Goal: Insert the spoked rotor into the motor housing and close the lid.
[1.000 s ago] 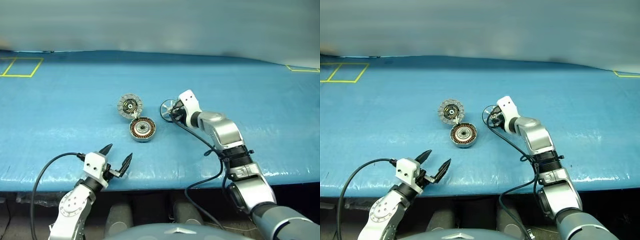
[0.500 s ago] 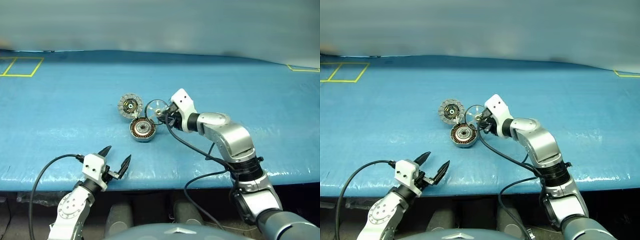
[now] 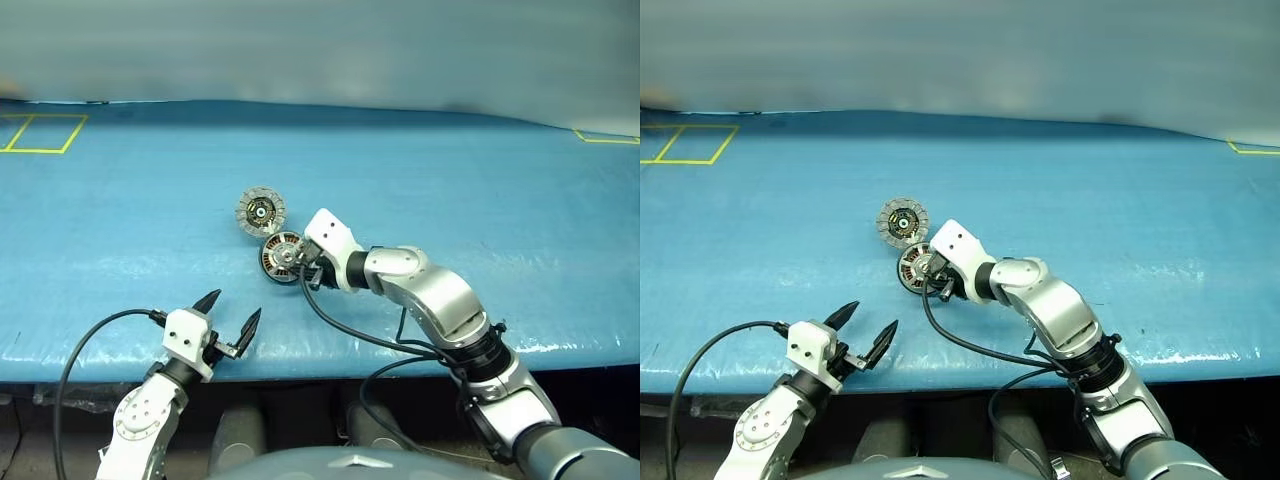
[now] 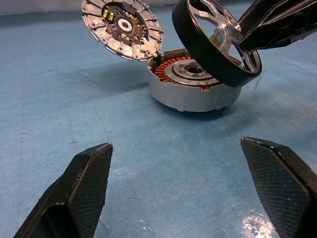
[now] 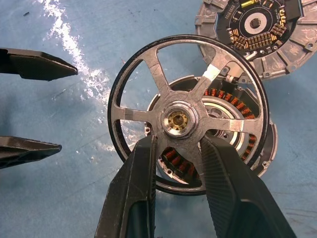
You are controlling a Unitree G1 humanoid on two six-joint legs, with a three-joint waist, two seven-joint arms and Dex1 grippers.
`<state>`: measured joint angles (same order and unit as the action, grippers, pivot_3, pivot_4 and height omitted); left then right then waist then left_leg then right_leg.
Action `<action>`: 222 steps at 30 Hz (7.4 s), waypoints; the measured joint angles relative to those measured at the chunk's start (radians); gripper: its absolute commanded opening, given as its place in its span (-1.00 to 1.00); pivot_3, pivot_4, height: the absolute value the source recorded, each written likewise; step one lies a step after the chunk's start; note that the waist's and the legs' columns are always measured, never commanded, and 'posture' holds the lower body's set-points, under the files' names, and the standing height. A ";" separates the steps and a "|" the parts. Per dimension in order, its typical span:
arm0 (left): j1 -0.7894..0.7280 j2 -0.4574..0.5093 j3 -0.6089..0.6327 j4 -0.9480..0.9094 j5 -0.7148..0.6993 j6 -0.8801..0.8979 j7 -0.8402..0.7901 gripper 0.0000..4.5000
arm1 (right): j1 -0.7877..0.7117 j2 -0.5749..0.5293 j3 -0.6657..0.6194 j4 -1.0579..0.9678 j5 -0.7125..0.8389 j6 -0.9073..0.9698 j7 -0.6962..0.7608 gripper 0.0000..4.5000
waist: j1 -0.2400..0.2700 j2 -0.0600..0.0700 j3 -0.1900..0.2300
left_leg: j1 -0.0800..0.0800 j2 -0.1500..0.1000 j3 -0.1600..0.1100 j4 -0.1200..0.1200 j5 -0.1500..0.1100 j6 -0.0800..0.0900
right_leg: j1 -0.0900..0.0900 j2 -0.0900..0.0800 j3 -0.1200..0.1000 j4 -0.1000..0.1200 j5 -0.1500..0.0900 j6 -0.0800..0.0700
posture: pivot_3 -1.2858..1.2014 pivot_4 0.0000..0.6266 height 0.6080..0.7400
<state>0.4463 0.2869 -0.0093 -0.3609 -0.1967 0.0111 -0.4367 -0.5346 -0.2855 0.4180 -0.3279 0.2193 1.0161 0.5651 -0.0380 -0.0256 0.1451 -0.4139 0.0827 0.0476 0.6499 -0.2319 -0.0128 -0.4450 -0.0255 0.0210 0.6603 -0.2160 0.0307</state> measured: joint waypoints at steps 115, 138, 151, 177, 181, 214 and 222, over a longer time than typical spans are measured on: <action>-1.163 0.190 0.006 1.269 0.121 -0.146 -0.251 -0.99 | 0.434 0.234 -0.139 -0.057 0.062 -0.292 -0.261 -1.00 | 0.013 -0.008 -0.002 | -0.002 -0.001 -0.003 0.000 0.000 -0.001 | 0.002 0.001 -0.002 -0.001 0.007 0.003 | 0.03 -0.52 1.00; -1.248 0.145 -0.130 1.363 0.264 -0.432 -0.466 -0.99 | 0.442 0.256 -0.162 -0.069 0.081 -0.291 -0.309 -1.00 | 0.013 -0.008 -0.002 | -0.002 -0.001 -0.003 0.001 0.000 0.000 | 0.002 0.001 -0.002 0.000 0.008 0.004 | 0.03 -0.52 1.00; -1.243 0.139 -0.161 1.242 0.254 -0.401 -0.636 -0.99 | 0.442 0.262 -0.161 -0.069 0.082 -0.291 -0.312 -1.00 | 0.012 -0.008 -0.002 | -0.002 -0.001 -0.003 0.002 0.000 0.000 | 0.002 0.001 -0.002 0.000 0.008 0.004 | 0.03 -0.52 1.00; -1.097 0.209 -0.200 0.938 0.212 -0.200 -0.801 -0.99 | 0.445 -0.056 -0.303 -0.207 0.222 -0.051 -0.146 -1.00 | 0.013 -0.008 -0.002 | -0.002 -0.001 -0.003 0.006 0.000 0.000 | 0.004 0.001 -0.001 0.001 0.006 0.006 | 0.03 -0.52 1.00; -1.060 0.209 -0.166 0.861 0.154 -0.132 -0.778 -0.99 | 0.427 -0.040 -0.332 -0.201 0.221 -0.099 -0.158 -1.00 | 0.012 -0.008 -0.002 | -0.002 -0.001 -0.003 0.008 0.000 0.000 | 0.004 0.001 -0.001 0.003 0.005 0.008 | 0.03 -0.52 1.00; -0.060 -0.163 0.009 -0.084 0.061 0.043 0.091 -1.00 | 0.121 0.011 -0.094 0.230 0.039 -0.440 0.047 0.84 | 0.015 -0.006 -0.002 | -0.002 -0.002 -0.001 0.009 0.000 0.002 | 0.005 0.000 0.003 0.000 0.004 0.004 | 0.03 -0.52 1.00; -0.064 -0.165 -0.021 -0.074 0.058 0.042 0.101 -1.00 | 0.103 -0.039 -0.091 0.283 0.013 -0.493 0.145 0.99 | 0.013 -0.006 -0.002 | -0.001 -0.002 -0.001 0.010 0.000 0.003 | 0.005 0.000 0.003 0.000 0.003 0.004 | 0.03 -0.52 1.00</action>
<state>0.3822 0.1221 -0.0300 -0.4347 -0.1388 0.0530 -0.3360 -0.4317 -0.3242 0.3271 -0.0447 0.2320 0.5229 0.7100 -0.0249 -0.0319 0.1431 -0.4147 0.0811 0.0462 0.6597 -0.2322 -0.0102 -0.4396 -0.0251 0.0237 0.6606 -0.2125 0.0347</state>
